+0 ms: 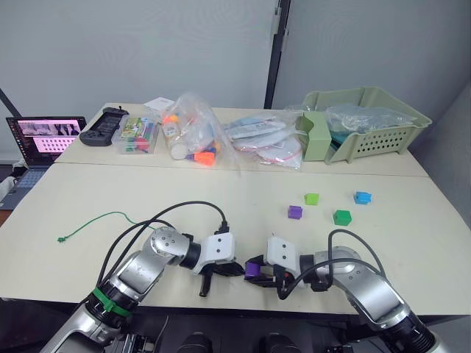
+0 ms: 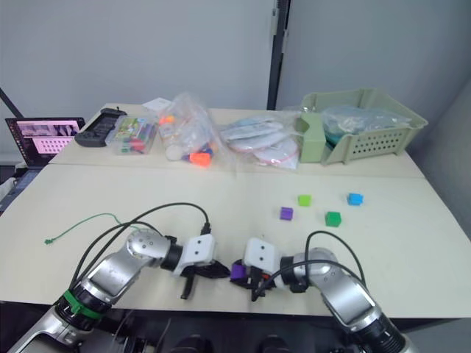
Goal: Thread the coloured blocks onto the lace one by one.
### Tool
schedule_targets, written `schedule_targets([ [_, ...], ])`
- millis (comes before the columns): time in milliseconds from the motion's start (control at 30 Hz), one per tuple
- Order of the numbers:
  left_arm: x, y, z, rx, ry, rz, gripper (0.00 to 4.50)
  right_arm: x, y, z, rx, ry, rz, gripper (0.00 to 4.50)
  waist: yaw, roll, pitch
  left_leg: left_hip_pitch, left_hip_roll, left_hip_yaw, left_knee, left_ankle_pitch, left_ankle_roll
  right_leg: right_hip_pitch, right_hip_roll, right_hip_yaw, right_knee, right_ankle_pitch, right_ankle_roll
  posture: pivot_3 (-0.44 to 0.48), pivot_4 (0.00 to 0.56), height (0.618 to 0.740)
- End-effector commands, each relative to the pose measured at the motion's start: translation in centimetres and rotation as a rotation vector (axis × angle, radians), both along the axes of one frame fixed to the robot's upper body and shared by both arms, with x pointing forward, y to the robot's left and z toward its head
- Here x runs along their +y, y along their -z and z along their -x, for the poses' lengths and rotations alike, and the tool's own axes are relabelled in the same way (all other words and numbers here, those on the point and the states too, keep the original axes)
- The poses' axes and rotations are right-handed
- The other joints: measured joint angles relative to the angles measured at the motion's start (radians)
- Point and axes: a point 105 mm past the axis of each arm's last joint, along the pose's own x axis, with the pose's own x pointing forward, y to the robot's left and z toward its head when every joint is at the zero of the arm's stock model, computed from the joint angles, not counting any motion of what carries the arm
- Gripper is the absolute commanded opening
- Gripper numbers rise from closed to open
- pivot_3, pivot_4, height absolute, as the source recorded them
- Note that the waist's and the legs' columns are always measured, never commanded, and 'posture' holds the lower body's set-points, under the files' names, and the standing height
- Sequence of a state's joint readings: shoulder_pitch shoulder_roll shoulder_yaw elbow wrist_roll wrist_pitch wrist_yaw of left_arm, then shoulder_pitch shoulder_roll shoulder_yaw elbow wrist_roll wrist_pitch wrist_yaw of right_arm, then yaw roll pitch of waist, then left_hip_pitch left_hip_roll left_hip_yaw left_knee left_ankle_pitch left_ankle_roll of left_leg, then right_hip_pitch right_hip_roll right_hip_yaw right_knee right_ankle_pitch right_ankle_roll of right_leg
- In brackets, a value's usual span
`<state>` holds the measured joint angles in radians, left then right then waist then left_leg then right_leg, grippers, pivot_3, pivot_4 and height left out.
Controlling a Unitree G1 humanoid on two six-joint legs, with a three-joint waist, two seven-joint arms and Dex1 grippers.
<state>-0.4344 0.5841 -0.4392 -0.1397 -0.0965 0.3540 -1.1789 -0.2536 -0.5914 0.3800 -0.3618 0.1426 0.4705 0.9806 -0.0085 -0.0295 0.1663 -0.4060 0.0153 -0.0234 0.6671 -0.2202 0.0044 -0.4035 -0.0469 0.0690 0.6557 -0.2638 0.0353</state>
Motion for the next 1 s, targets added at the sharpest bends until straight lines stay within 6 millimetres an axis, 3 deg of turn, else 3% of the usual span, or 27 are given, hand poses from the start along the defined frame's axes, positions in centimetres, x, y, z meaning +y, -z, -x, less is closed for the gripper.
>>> schedule_targets([
  [33, -0.9, -0.5, 0.1, -0.009, 0.023, 0.0, 0.02, 0.2, 0.1, 0.4, 0.015, -0.017, 0.001, 1.18, 0.0, 0.0, 0.0, 0.0, 0.0, 0.0, 0.0, 0.0, 0.0, 0.0, 0.0, 0.0, 0.0, 0.0, 0.0, 0.0, 0.15, 0.74],
  [167, -0.3, -0.5, -0.2, -0.002, -0.008, -0.039, 0.02, 0.1, 0.2, 0.3, 0.026, -0.013, 0.004, 1.18, 0.0, 0.0, 0.0, 0.0, 0.0, 0.0, 0.0, 0.0, 0.0, 0.001, 0.0, 0.0, 0.0, 0.0, 0.0, 0.0, 0.15, 0.74],
  [200, -0.3, -0.7, -0.3, -0.006, -0.01, -0.038, 0.58, 0.1, 0.3, 0.3, 0.031, -0.01, 0.004, 1.18, -0.001, 0.0, 0.0, 0.001, 0.0, 0.0, 0.0, 0.0, 0.0, 0.001, 0.0, 0.0, 0.0, 0.0, 0.0, 0.0, 0.15, 0.74],
  [233, -0.2, -1.1, -0.2, 0.027, -0.013, -0.023, 0.81, 0.1, 0.2, 0.1, 0.023, 0.006, -0.005, 1.18, -0.001, 0.0, 0.0, 0.001, 0.0, 0.0, 0.0, 0.0, 0.0, 0.001, 0.0, 0.0, 0.0, 0.0, 0.0, 0.0, 0.15, 0.74],
  [267, -0.2, -1.4, -0.1, 0.053, -0.014, -0.013, 1.14, 0.1, 0.1, -0.1, 0.017, 0.017, -0.011, 2.2, -0.001, 0.0, 0.0, 0.001, 0.0, 0.0, 0.0, 0.0, 0.0, 0.001, 0.0, 0.0, 0.0, 0.0, 0.0, 0.0, 0.15, 0.74],
  [433, 0.5, -1.9, 0.5, 0.068, 0.016, -0.041, 2.88, -0.3, -0.7, -0.2, 0.031, 0.044, -0.042, 3.96, -0.006, 0.0, 0.0, 0.0, 0.0, 0.0, 0.0, 0.0, 0.0, -0.001, 0.0, 0.0, 0.001, 0.0, 0.0, 0.0, 0.15, 0.74],
  [500, 0.7, -2.0, 0.4, 0.032, 0.023, -0.064, 3.47, -1.2, -1.1, 0.1, 0.036, 0.06, -0.035, 4.49, -0.006, 0.0, 0.0, 0.0, 0.001, 0.0, 0.0, 0.0, 0.0, -0.001, 0.001, 0.0, 0.001, 0.0, 0.0, 0.0, 0.15, 0.74],
  [600, 0.1, -1.8, -0.1, 0.004, 0.012, -0.071, 4.48, -2.9, -1.3, 0.7, 0.033, 0.082, -0.007, 4.5, 0.003, 0.0, 0.0, -0.001, 0.0, -0.001, 0.0, 0.0, 0.0, 0.0, 0.0, 0.0, 0.0, 0.0, 0.0, 0.0, 0.15, 0.74],
  [767, -1.8, -1.3, -0.1, -0.02, 0.027, -0.043, 4.48, -4.4, -1.0, 0.8, 0.024, 0.108, 0.028, 4.5, -0.002, 0.0, 0.0, -0.001, 0.0, 0.0, 0.0, 0.0, 0.0, 0.0, 0.0, 0.0, -0.001, 0.0, 0.0, 0.0, 0.15, 0.74],
  [1000, -2.6, -0.5, 0.0, 0.019, 0.029, -0.045, 4.48, -3.9, -0.8, 0.0, 0.003, 0.112, 0.024, 4.5, -0.008, 0.0, 0.0, -0.001, 0.001, 0.0, 0.0, 0.0, 0.0, -0.001, 0.002, 0.001, 0.0, 0.0, 0.0, 0.0, 0.15, 0.74],
])
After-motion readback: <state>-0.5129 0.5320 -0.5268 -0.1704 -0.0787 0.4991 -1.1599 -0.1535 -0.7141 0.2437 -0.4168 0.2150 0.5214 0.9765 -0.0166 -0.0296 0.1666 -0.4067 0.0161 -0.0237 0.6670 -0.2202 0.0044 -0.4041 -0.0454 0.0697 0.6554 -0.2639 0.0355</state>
